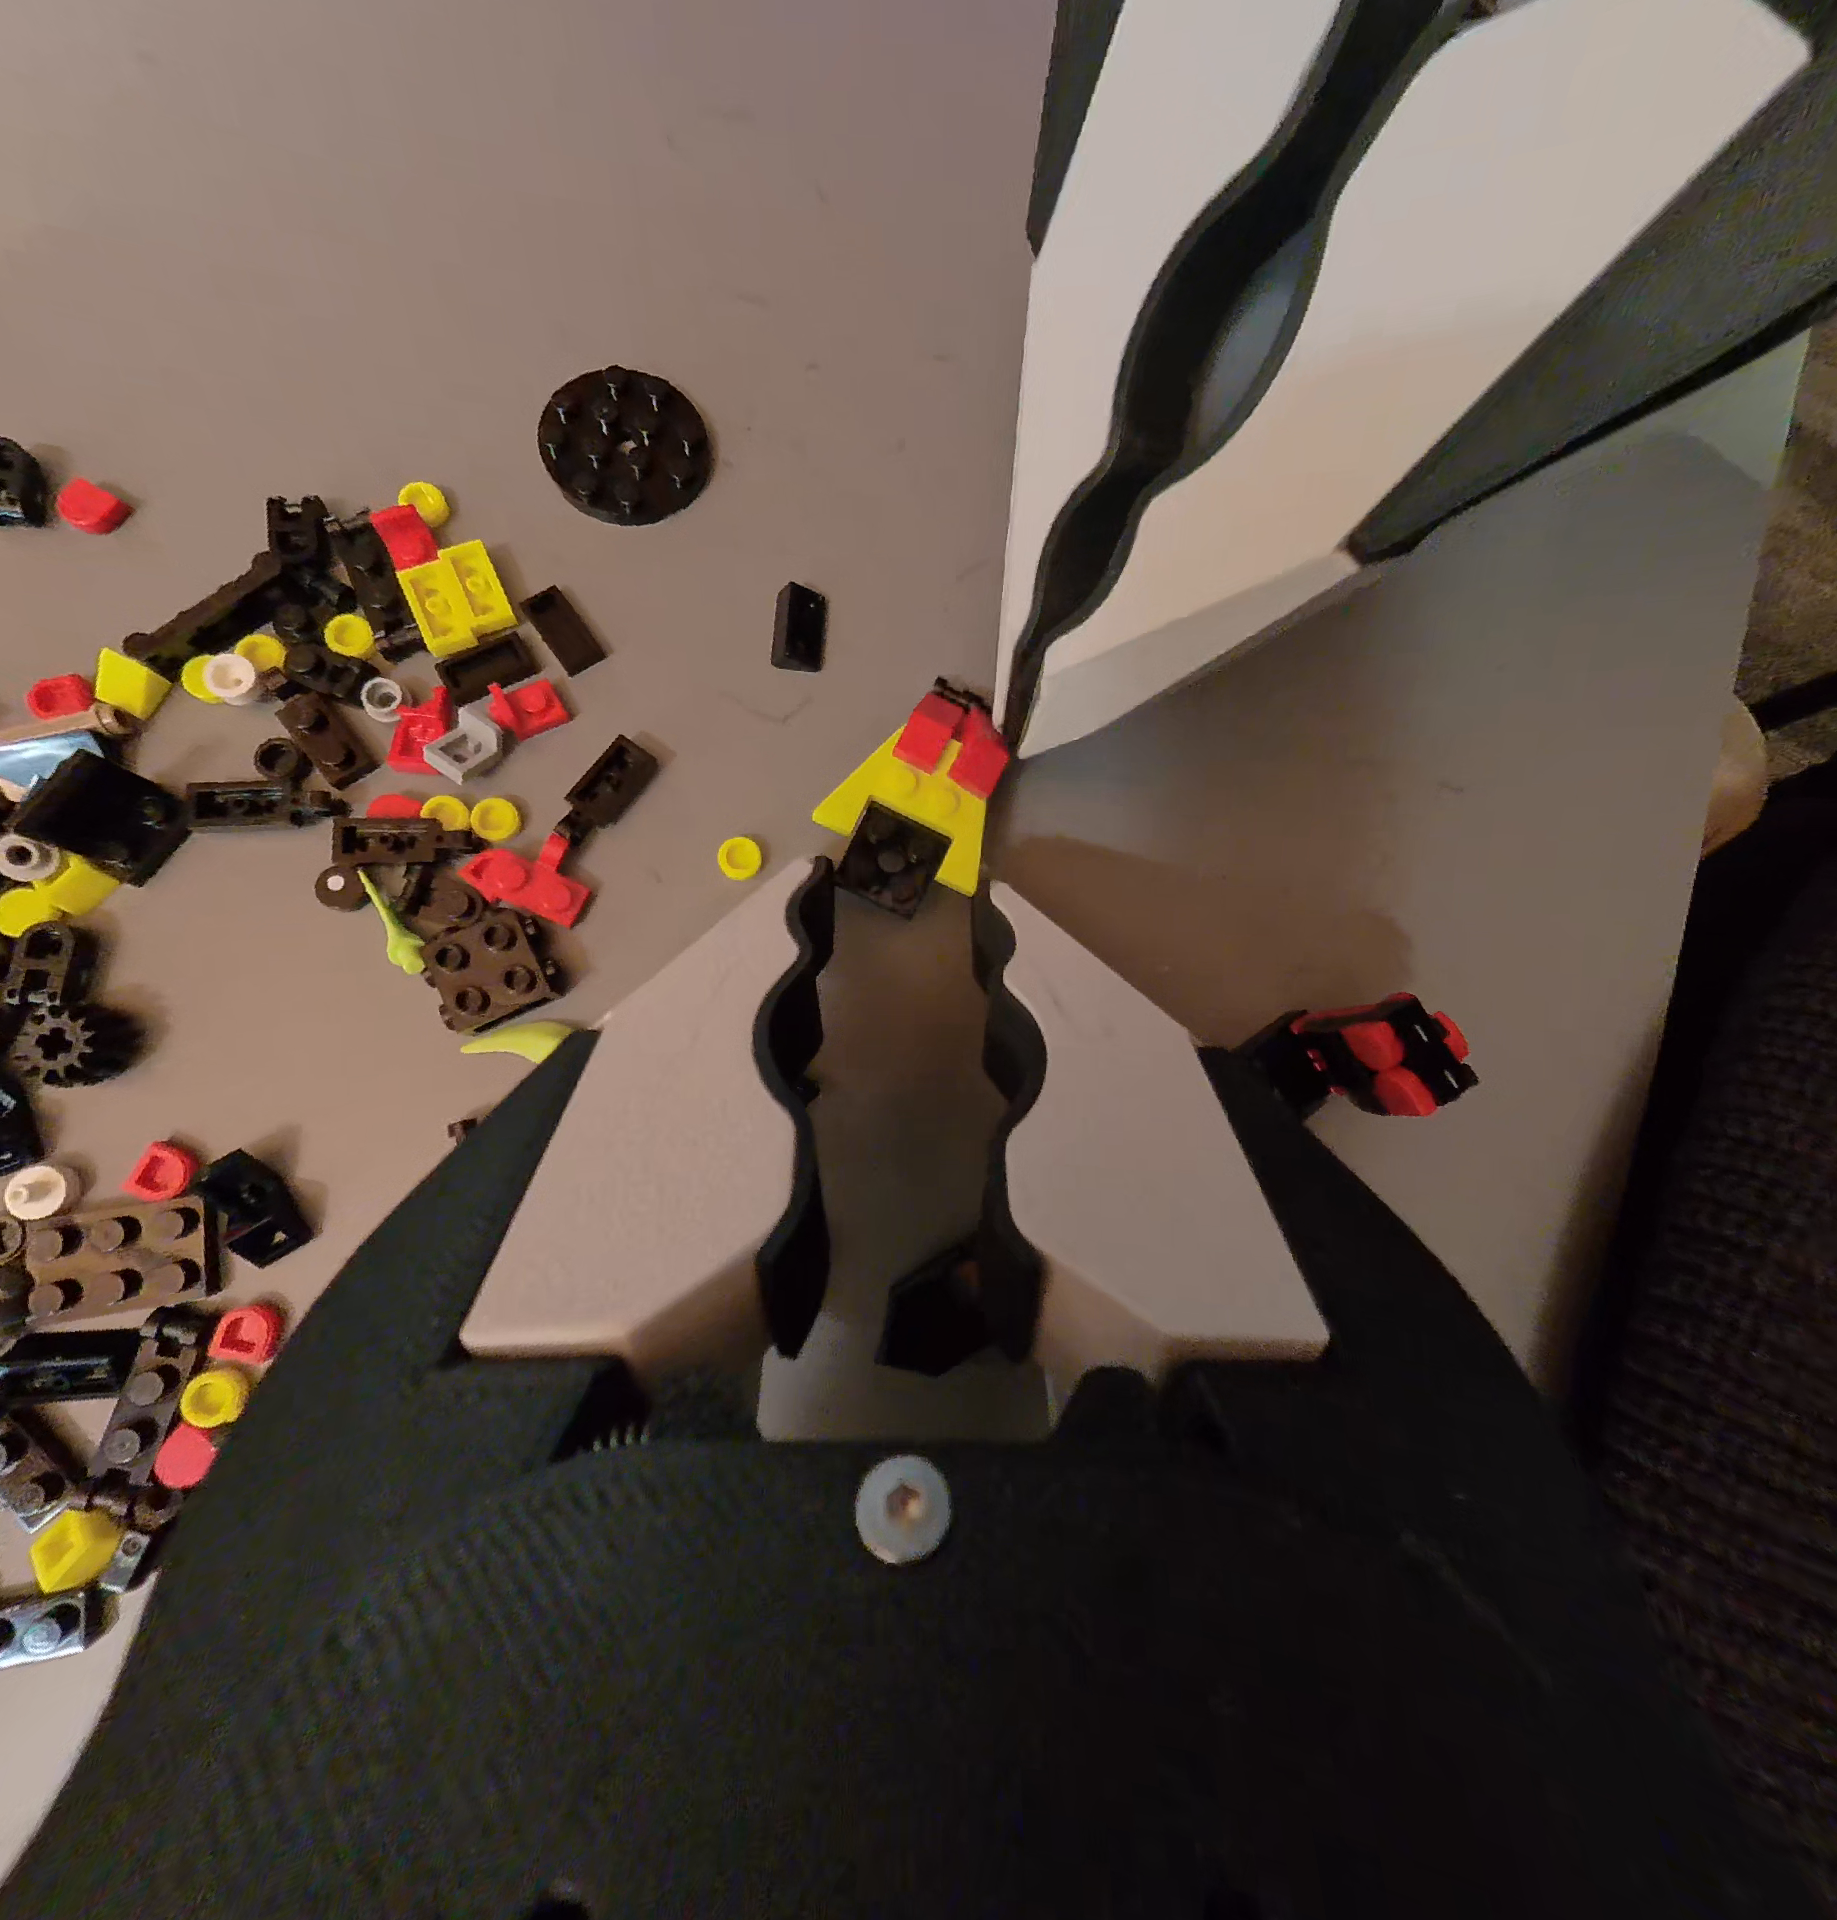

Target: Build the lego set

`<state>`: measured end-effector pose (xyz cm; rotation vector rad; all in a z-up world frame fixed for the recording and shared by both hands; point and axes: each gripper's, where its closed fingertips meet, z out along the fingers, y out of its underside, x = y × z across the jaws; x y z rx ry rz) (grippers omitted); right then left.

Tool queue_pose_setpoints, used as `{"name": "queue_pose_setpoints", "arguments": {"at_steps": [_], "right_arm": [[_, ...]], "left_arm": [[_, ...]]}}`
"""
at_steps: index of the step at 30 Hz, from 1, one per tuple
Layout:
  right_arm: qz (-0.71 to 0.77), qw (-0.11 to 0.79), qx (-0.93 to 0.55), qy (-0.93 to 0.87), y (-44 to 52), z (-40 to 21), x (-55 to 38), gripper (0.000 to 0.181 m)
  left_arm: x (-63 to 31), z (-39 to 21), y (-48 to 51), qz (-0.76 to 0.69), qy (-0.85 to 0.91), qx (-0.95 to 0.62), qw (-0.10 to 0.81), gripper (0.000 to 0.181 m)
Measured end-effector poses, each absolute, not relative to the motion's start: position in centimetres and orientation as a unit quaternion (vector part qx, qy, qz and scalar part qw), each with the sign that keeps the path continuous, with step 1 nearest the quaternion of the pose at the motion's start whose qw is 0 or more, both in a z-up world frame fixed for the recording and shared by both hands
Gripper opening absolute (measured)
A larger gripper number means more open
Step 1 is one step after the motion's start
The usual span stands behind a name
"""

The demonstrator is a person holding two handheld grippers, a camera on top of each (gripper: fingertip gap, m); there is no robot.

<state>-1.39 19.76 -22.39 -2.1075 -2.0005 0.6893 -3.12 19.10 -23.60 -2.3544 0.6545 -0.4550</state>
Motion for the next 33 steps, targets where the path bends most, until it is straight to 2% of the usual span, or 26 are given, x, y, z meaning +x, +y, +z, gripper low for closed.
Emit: {"name": "queue_pose_setpoints", "arguments": {"at_steps": [1,25,29,33], "right_arm": [[0.234,0.078,-0.704,-0.666,19.7,-22.3,-1.4,0.0],[0.26,0.11,-0.705,-0.65,20.3,-21.2,-1.8,0.0],[0.264,0.133,-0.697,-0.653,20.9,-21.2,-2.3,0.012],[0.284,0.106,-0.7,-0.646,20.5,-21.8,-2.1,0.017]], "left_arm": [[-3.1,-23.6,19.1,-0.171,0.252,-0.896,0.322,0.024],[-3.1,-23.6,19.0,-0.165,0.259,-0.895,0.323,0.024],[-3.1,-23.6,18.9,-0.165,0.262,-0.895,0.322,0.024],[-3.1,-23.6,18.9,-0.165,0.263,-0.894,0.322,0.024]]}}
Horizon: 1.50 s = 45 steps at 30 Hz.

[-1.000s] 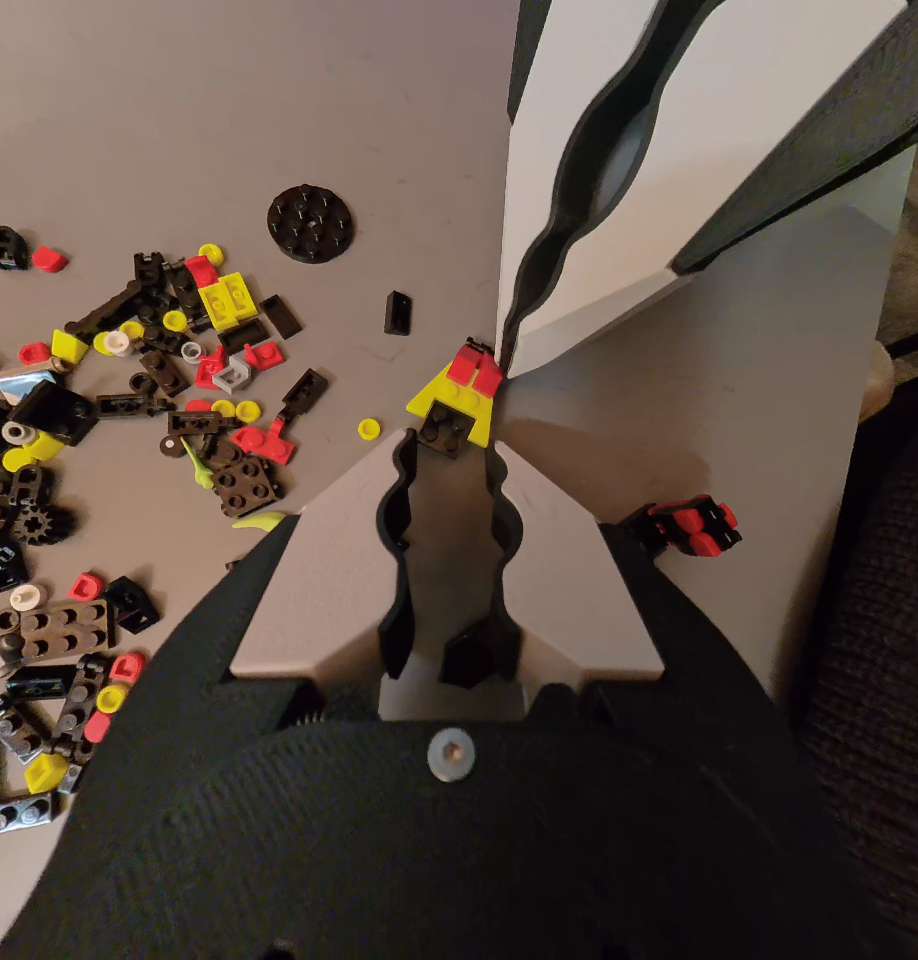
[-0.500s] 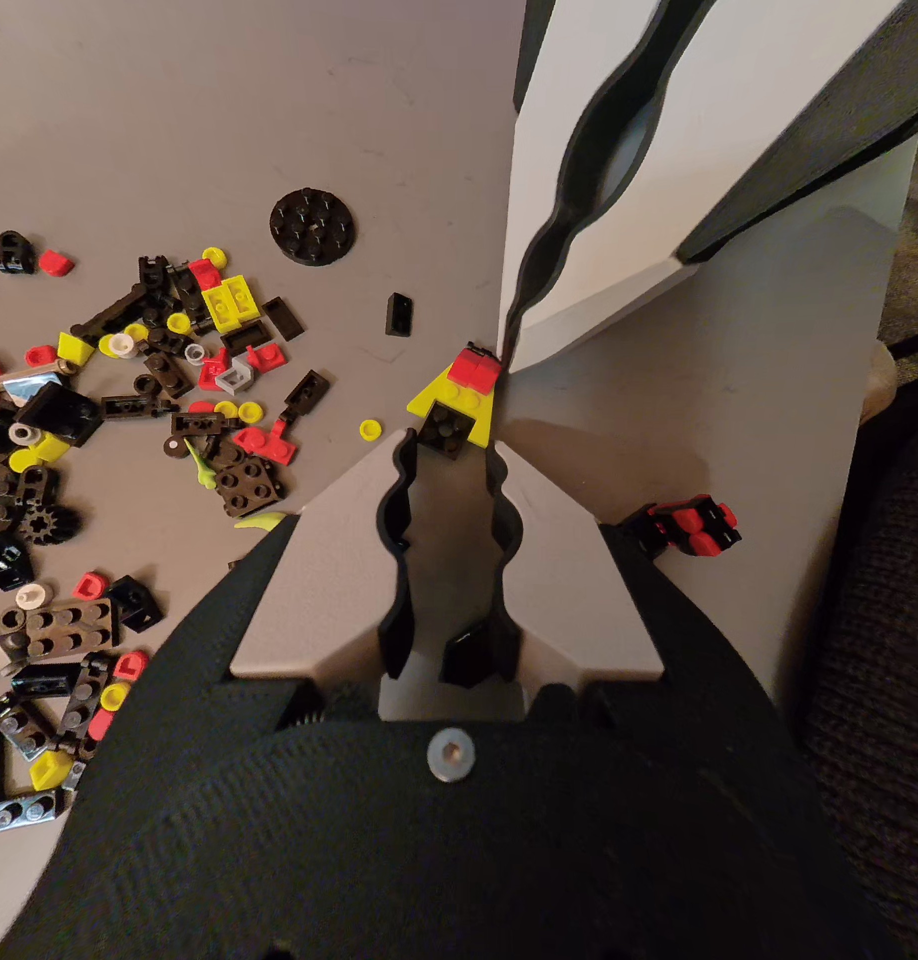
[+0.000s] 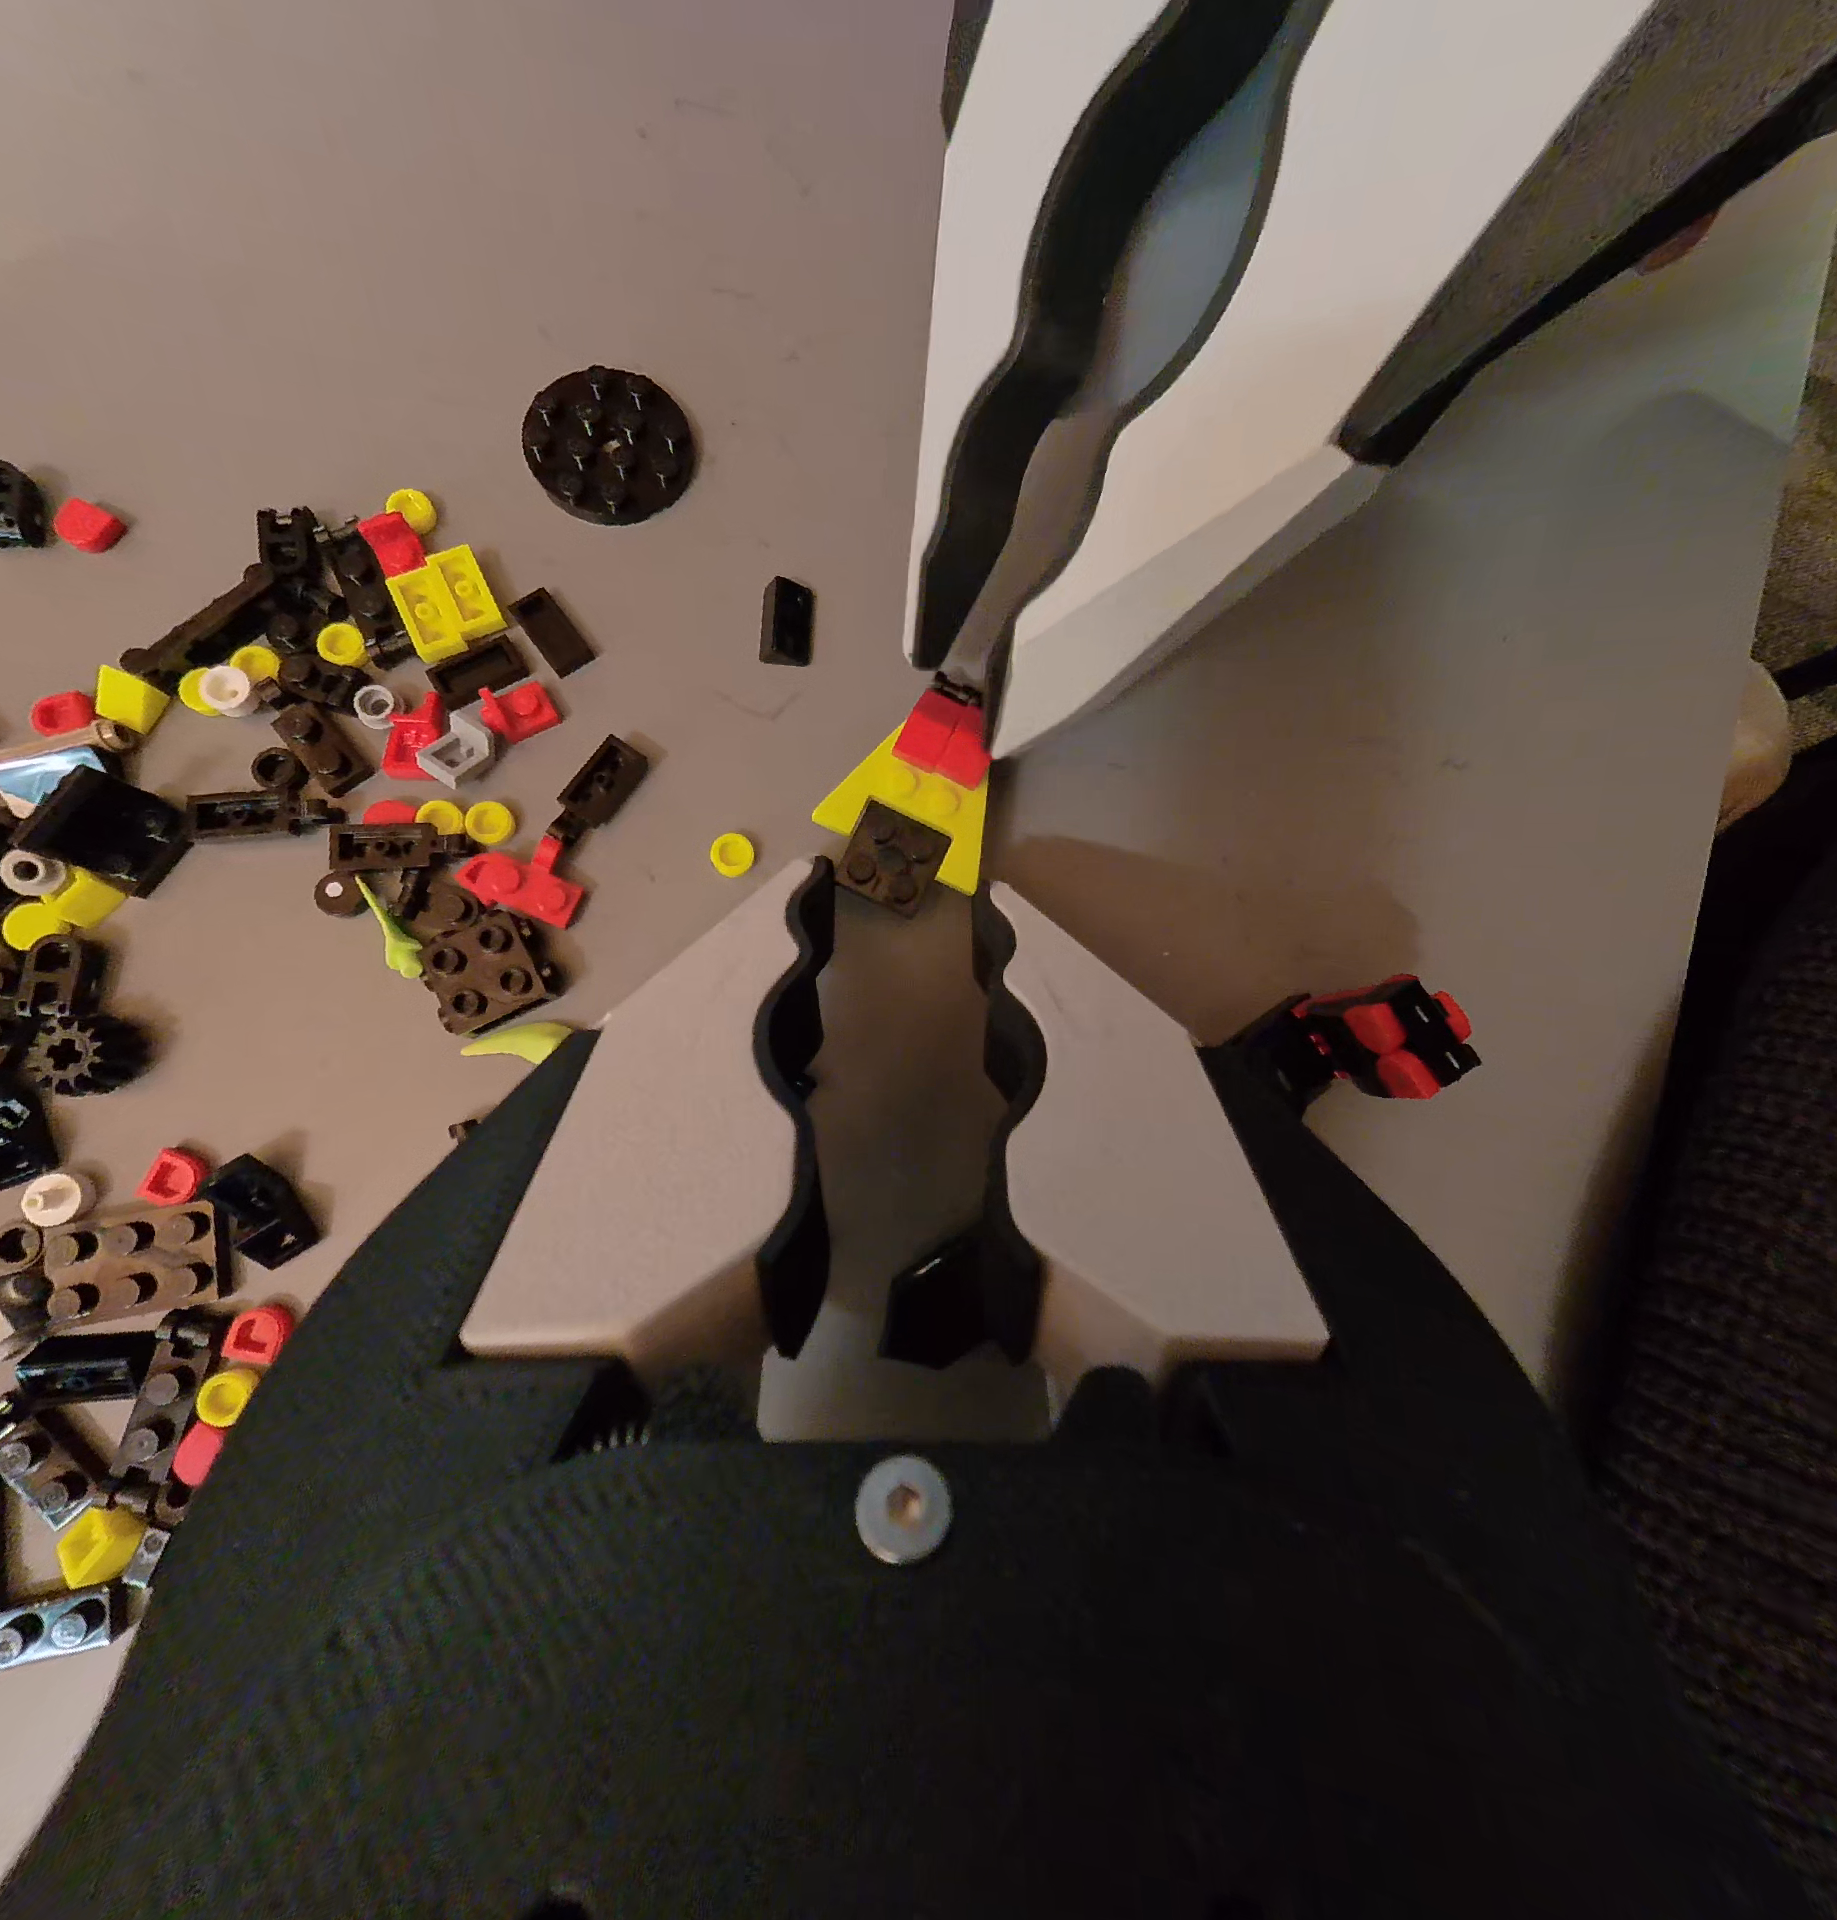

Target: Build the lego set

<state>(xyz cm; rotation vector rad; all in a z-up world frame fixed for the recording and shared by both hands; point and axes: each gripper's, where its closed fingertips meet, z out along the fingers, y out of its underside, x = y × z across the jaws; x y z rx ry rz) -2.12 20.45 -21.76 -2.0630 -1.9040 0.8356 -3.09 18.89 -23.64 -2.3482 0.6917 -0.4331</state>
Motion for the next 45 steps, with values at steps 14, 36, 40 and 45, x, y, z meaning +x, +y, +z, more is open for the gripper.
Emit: {"name": "queue_pose_setpoints", "arguments": {"at_steps": [14,36,40,45], "right_arm": [[0.339,0.058,-0.712,-0.612,19.98,-21.85,-2.25,0.007],[0.325,0.077,-0.708,-0.623,20.04,-21.81,-2.37,0.002],[0.291,0.121,-0.697,-0.644,20.09,-21.79,-2.45,0.0],[0.258,0.187,-0.677,-0.664,20.13,-21.76,-2.5,0.0]], "left_arm": [[-2.98,-23.59,18.86,-0.162,0.269,-0.893,0.324,0.024],[-2.83,-23.62,18.85,-0.162,0.261,-0.895,0.323,0.024],[-2.81,-23.6,18.85,-0.168,0.251,-0.898,0.32,0.023],[-2.8,-23.58,18.87,-0.173,0.244,-0.9,0.318,0.023]]}}
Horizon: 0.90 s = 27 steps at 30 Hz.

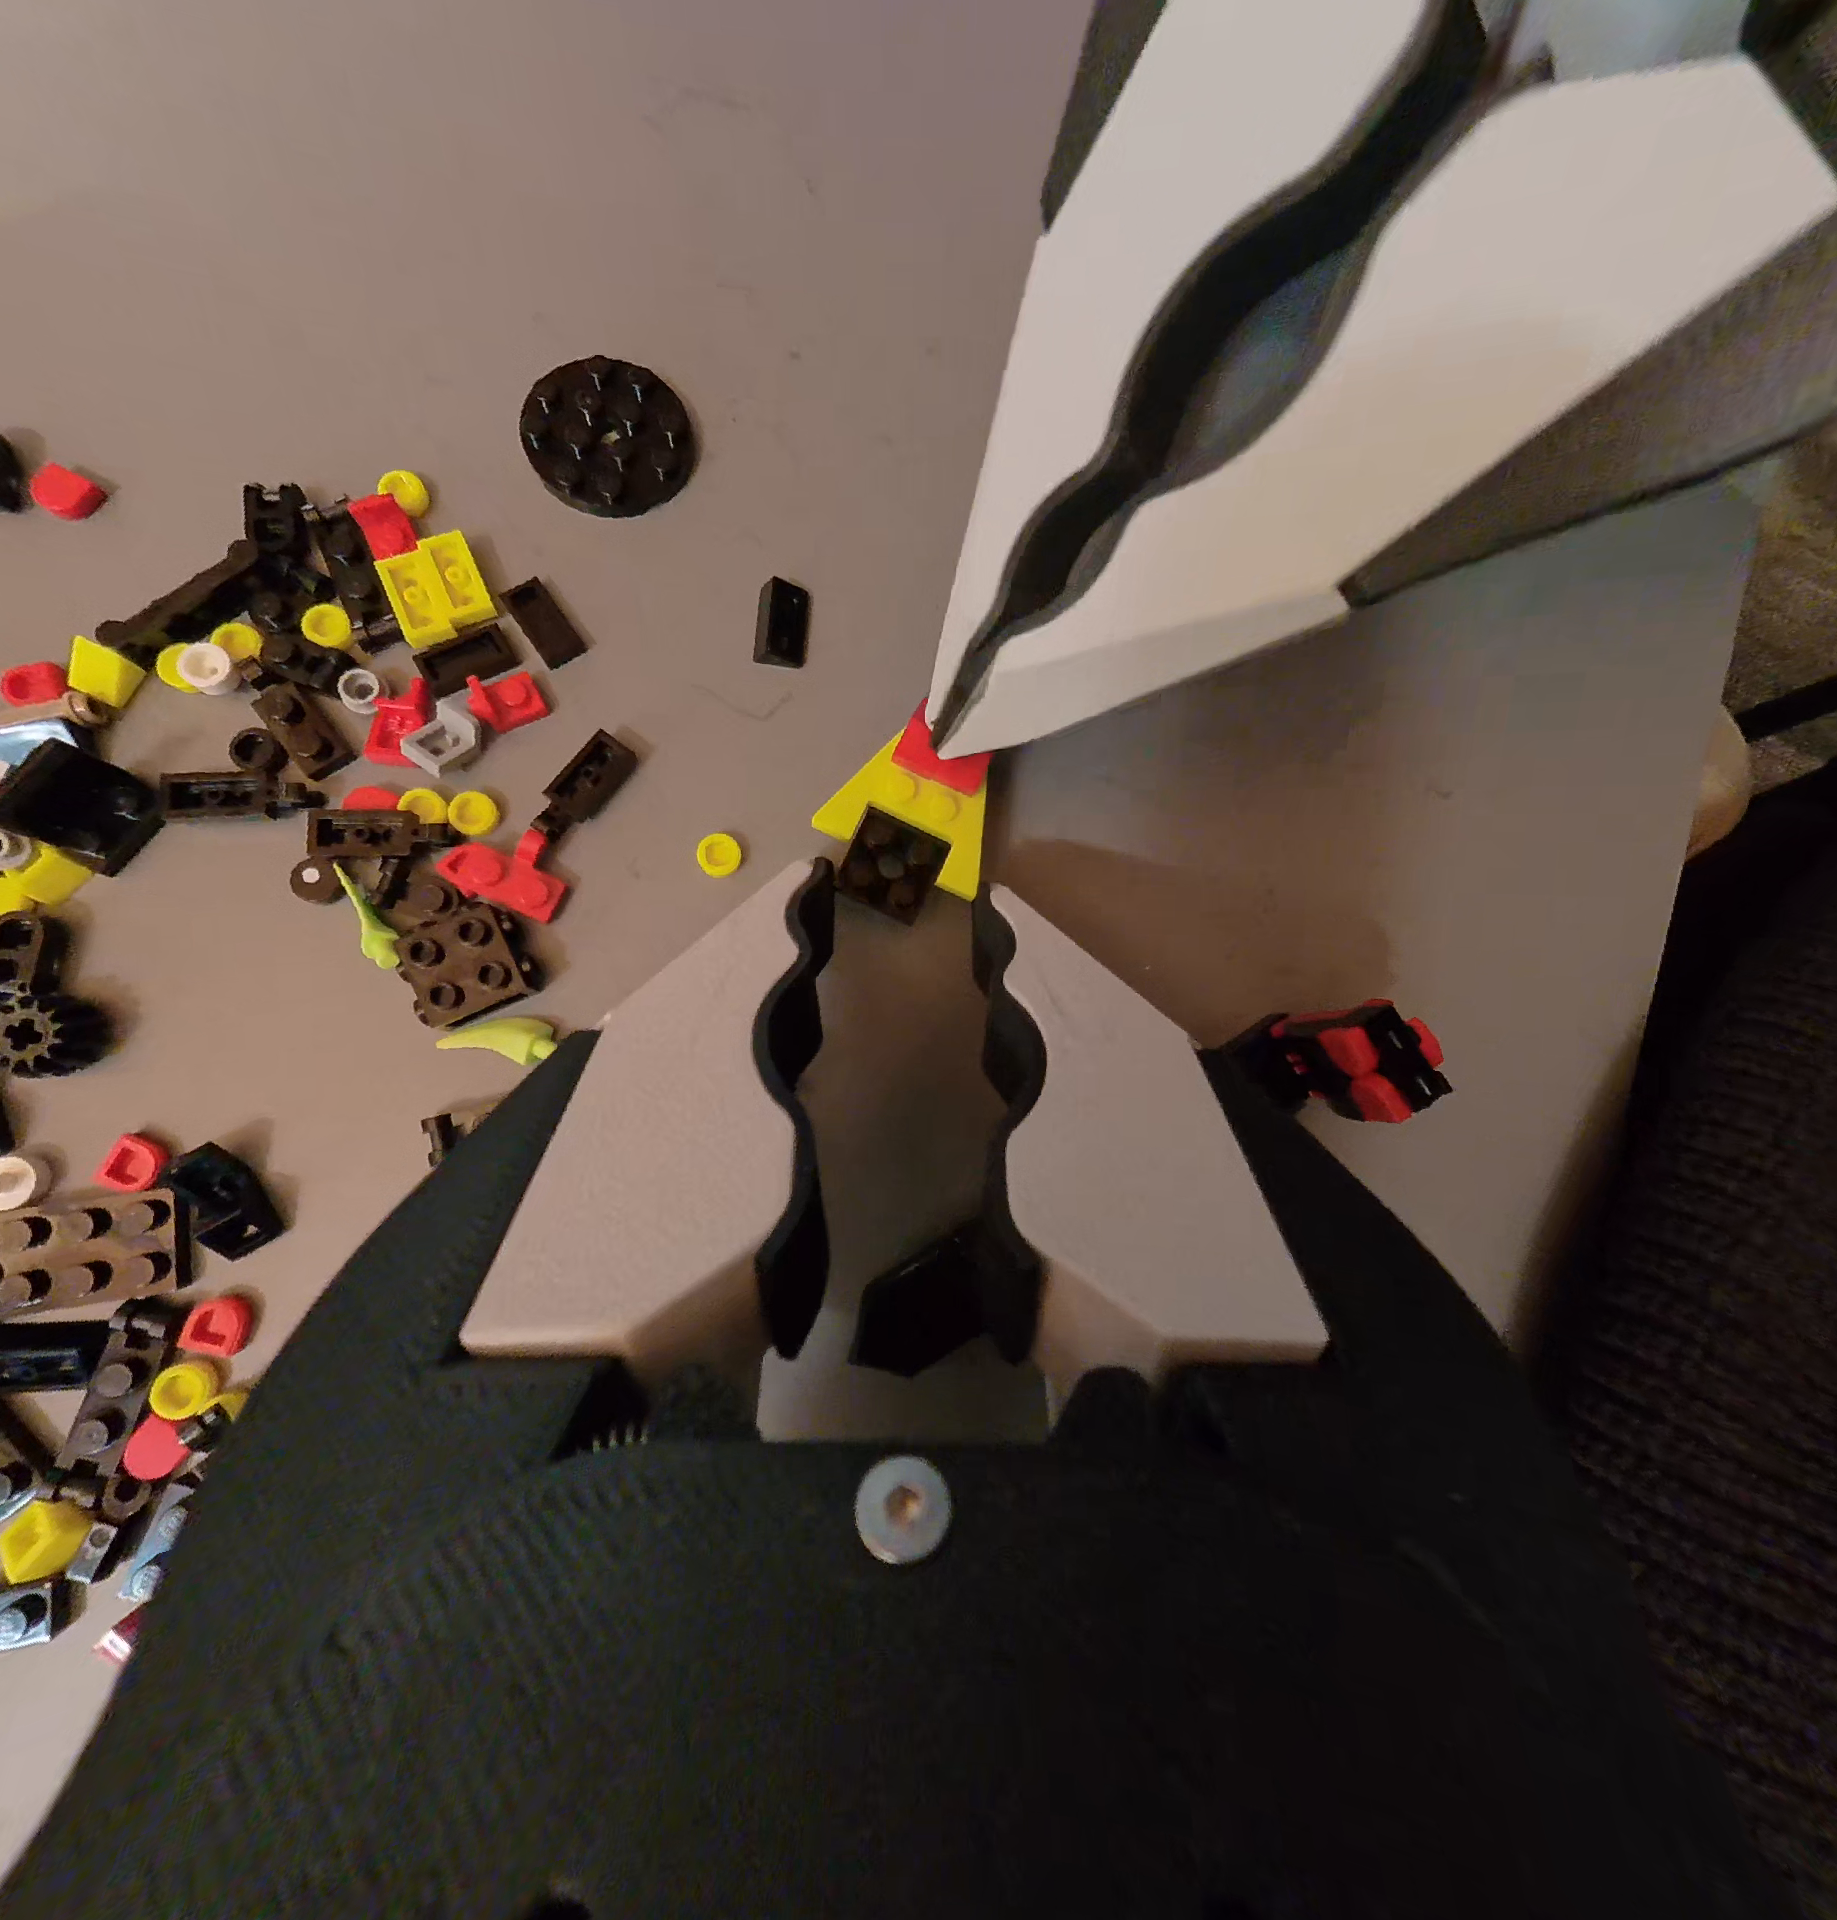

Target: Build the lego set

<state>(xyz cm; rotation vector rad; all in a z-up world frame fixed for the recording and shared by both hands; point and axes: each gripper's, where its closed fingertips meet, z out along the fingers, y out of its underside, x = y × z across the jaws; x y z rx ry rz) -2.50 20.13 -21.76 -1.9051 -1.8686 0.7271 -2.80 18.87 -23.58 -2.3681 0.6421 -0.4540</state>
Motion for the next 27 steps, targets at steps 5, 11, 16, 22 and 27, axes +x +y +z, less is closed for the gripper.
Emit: {"name": "queue_pose_setpoints", "arguments": {"at_steps": [5,11,16,22,27], "right_arm": [[0.215,0.29,-0.638,-0.68,20.1,-21.7,-2.5,0.0],[0.194,0.333,-0.628,-0.677,20.2,-21.7,-2.5,0.0],[0.177,0.347,-0.627,-0.675,20.2,-21.8,-2.6,0.0],[0.172,0.361,-0.613,-0.681,20.0,-21.7,-2.9,0.0],[0.2,0.4,-0.603,-0.661,20.7,-19.8,-3.3,0.0]], "left_arm": [[-2.8,-23.6,18.9,-0.178,0.237,-0.901,0.315,0.023],[-2.8,-23.5,19.0,-0.181,0.233,-0.902,0.314,0.024],[-2.8,-23.5,19.0,-0.18,0.231,-0.903,0.314,0.024],[-2.8,-23.6,19.0,-0.179,0.229,-0.904,0.315,0.023],[-2.8,-23.6,19.1,-0.179,0.227,-0.903,0.318,0.024]]}}
